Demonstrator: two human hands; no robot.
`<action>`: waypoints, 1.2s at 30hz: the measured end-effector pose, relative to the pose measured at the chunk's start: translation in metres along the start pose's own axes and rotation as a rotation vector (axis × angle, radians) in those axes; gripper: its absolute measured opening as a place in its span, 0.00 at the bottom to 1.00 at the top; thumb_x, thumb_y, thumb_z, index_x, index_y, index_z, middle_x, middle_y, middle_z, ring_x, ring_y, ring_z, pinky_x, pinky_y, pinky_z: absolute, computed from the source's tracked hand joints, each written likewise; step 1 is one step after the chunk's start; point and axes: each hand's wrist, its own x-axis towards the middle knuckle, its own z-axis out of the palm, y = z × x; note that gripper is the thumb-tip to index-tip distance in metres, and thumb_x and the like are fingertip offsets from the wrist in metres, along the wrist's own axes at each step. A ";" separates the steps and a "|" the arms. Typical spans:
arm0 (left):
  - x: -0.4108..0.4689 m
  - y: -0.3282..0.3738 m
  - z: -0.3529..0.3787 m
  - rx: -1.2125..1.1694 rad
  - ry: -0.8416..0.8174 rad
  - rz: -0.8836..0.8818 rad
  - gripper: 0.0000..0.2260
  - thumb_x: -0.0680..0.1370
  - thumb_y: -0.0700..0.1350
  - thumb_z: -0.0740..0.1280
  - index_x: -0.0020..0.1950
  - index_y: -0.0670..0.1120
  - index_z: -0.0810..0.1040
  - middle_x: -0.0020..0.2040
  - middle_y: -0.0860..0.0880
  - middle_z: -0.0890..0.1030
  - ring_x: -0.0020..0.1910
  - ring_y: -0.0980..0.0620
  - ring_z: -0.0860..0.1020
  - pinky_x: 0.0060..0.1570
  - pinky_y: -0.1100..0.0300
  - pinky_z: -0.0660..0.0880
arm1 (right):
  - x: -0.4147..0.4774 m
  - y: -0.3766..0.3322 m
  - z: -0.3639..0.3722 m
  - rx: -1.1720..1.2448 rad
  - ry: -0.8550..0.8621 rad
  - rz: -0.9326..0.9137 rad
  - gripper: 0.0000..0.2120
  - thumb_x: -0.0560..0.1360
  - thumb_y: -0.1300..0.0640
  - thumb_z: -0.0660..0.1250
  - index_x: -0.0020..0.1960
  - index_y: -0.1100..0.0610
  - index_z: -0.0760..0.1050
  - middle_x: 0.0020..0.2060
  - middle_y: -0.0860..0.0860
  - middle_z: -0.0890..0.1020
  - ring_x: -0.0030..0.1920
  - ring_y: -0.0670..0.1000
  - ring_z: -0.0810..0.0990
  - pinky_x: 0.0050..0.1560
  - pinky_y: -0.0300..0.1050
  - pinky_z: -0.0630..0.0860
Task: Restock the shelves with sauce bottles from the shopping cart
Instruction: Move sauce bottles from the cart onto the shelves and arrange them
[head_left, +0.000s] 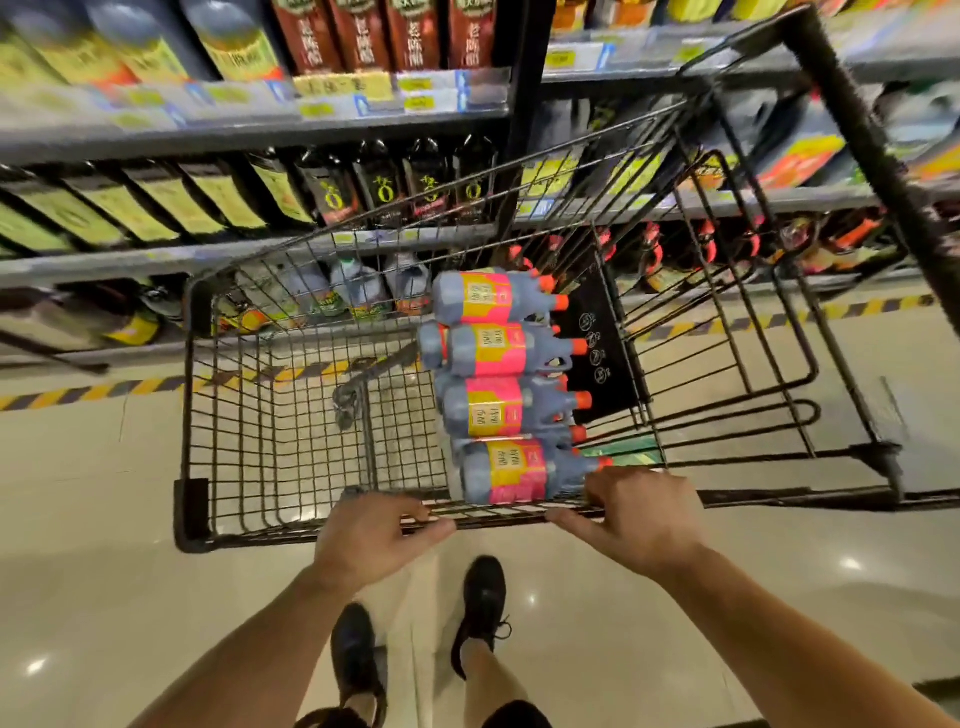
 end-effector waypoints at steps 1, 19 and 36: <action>-0.003 -0.003 0.000 0.001 0.000 -0.003 0.40 0.63 0.82 0.39 0.48 0.61 0.80 0.36 0.60 0.76 0.36 0.61 0.74 0.32 0.66 0.61 | -0.001 -0.004 0.000 -0.003 -0.012 -0.007 0.36 0.67 0.19 0.40 0.35 0.45 0.72 0.26 0.43 0.72 0.25 0.44 0.67 0.25 0.34 0.54; -0.064 -0.131 -0.023 -0.075 -0.066 -0.091 0.42 0.58 0.85 0.41 0.48 0.62 0.80 0.35 0.58 0.78 0.41 0.58 0.78 0.47 0.58 0.77 | 0.004 -0.148 -0.009 -0.015 -0.129 0.025 0.45 0.58 0.18 0.31 0.47 0.45 0.73 0.40 0.44 0.81 0.40 0.46 0.80 0.33 0.41 0.70; -0.117 -0.309 -0.057 -0.027 0.009 -0.001 0.43 0.57 0.85 0.40 0.45 0.59 0.79 0.34 0.55 0.80 0.35 0.57 0.77 0.29 0.64 0.63 | 0.031 -0.335 -0.006 -0.025 -0.166 0.084 0.41 0.58 0.17 0.36 0.48 0.44 0.71 0.45 0.46 0.82 0.49 0.48 0.82 0.39 0.44 0.70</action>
